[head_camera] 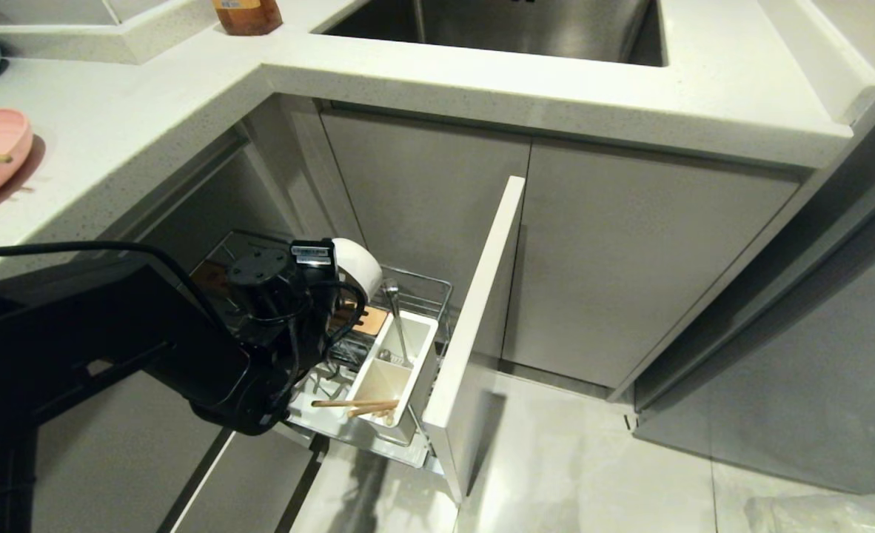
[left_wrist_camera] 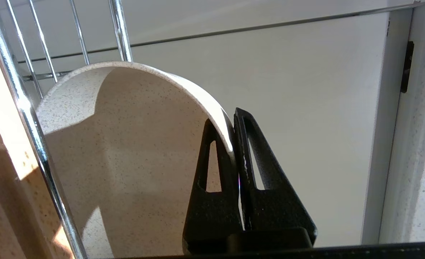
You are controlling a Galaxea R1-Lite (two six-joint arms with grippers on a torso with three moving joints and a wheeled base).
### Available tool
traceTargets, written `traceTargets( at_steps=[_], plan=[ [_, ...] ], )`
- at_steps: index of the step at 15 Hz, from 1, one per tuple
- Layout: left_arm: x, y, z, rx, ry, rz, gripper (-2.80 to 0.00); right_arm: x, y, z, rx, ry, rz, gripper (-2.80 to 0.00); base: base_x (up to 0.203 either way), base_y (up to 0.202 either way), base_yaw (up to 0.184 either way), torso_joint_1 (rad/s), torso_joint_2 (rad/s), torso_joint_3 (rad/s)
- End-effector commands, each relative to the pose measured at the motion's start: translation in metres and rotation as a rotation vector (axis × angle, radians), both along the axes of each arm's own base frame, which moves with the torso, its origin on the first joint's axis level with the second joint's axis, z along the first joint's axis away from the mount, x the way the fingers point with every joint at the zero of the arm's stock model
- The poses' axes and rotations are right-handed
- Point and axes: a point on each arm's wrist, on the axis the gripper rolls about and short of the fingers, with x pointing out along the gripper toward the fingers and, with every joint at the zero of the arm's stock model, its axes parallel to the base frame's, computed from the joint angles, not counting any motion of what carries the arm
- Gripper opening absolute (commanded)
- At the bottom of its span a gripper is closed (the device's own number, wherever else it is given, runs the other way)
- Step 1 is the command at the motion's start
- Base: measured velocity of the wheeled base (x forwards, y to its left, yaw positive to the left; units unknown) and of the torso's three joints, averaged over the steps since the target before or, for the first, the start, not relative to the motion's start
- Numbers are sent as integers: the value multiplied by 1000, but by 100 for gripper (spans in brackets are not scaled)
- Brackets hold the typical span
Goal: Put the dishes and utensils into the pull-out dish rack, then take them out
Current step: Pick up the bowl and place it in the cupboard, then pick up the chopsticks and place it in the cupboard
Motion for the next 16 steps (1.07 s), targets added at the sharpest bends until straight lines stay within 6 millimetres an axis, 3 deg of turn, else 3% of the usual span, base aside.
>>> traceTargets(
  at_steps=[1,3,4,10,16],
  plan=[
    [0,0,1,-11,-8,0,-280,0,0,-1,0,3,1,-280,0,0,0,0,0,0],
    [0,0,1,-11,-9,0,-280,0,0,0,0,2,-1,-280,0,0,0,0,0,0],
    [0,0,0,-10,-7,2,0,0,0,-1,0,2,0,-280,0,0,0,0,0,0],
    [-4,1,10,-17,-29,3,0,0,0,0,0,0,0,-280,0,0,0,0,0,0],
    [-33,9,41,-9,-3,-6,0,0,0,0,0,0,1,-280,0,0,0,0,0,0]
  ],
)
